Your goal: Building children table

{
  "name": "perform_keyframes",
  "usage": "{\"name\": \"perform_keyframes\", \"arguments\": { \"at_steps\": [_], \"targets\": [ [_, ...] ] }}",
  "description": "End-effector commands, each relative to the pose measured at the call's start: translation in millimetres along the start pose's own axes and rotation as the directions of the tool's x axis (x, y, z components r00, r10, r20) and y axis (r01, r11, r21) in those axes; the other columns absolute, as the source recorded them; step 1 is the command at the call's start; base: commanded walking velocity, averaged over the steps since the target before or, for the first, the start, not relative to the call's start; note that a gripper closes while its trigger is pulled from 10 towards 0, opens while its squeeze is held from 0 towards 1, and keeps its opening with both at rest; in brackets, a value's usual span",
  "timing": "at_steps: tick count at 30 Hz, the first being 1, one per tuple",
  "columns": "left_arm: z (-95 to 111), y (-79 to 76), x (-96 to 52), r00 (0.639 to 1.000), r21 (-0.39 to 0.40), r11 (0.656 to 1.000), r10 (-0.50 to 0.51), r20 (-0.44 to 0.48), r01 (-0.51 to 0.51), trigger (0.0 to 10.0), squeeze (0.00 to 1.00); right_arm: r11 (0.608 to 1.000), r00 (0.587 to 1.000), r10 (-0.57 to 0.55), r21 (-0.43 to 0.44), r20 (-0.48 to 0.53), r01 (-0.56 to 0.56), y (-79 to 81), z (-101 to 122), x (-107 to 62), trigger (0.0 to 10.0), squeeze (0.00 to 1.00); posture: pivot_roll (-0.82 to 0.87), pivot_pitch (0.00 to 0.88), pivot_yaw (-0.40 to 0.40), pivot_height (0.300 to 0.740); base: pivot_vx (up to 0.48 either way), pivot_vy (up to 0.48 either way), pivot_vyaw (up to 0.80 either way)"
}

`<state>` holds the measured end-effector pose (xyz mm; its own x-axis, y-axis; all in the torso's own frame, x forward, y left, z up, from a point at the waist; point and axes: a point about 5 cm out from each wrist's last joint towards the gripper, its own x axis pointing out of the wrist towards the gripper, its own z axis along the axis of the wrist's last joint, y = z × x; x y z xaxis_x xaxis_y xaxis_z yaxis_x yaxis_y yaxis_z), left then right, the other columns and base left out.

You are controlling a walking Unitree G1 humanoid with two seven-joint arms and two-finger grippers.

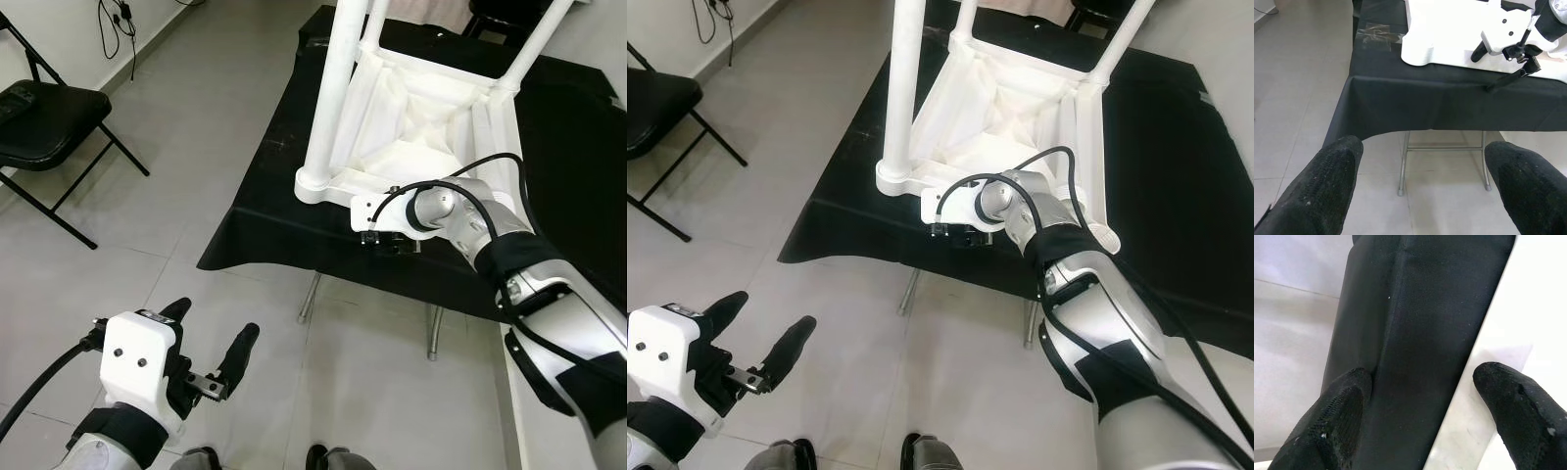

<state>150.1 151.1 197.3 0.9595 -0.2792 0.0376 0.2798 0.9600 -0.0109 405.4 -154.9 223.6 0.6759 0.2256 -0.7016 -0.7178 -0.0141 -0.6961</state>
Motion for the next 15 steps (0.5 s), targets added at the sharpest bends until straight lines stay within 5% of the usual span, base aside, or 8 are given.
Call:
{"name": "perform_keyframes", "arguments": {
  "at_steps": [1,10,15],
  "targets": [
    [0.5,-2.5,-1.9,1.000,-0.011,1.000,-0.006,-0.002,0.006,10.0,0.00,0.995,0.994,-0.096,0.005,-0.052,0.097,-16.1,-8.6,-11.6,10.0,0.00,-0.06,0.219,-0.154,0.740,0.000,0.000,0.00],
    [-0.3,-0.3,-2.0,1.000,-0.006,1.000,-0.007,-0.007,0.007,10.0,0.00,0.995,0.996,-0.076,0.069,0.053,0.072,-14.6,-1.2,-12.6,10.0,0.00,-0.06,0.211,-0.142,0.740,0.000,0.000,0.00],
    [0.0,1.8,0.1,1.000,-0.009,1.000,0.005,0.001,-0.005,10.0,0.00,0.972,0.932,-0.017,0.224,0.361,-0.069,-16.0,14.4,-28.1,10.0,0.00,-0.07,0.201,-0.141,0.740,0.000,0.000,0.00]
  ]
}}
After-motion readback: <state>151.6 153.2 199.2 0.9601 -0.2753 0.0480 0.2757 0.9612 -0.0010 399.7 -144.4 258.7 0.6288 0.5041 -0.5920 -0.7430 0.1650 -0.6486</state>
